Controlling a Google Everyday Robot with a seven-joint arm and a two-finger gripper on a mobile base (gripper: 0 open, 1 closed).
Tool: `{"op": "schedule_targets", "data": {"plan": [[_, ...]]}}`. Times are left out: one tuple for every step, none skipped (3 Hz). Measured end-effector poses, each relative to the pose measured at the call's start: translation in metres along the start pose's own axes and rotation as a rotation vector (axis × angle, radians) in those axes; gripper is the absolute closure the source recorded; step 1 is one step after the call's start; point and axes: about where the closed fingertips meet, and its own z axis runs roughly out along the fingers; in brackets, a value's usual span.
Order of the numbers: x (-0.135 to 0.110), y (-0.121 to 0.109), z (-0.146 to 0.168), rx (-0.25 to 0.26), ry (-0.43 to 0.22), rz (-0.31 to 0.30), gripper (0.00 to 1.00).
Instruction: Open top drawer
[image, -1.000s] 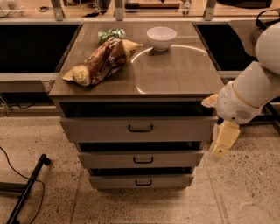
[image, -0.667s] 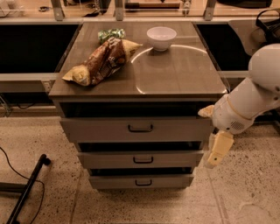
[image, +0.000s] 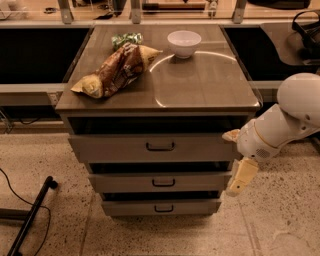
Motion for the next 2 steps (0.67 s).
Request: {"op": "schedule_targets", "data": {"plan": [[-0.004,-0.014,0.011,0.005,0.007,-0.058,0.0],[-0.008,-0.032,0.026,0.021,0.024,-0.127,0.0]]}}
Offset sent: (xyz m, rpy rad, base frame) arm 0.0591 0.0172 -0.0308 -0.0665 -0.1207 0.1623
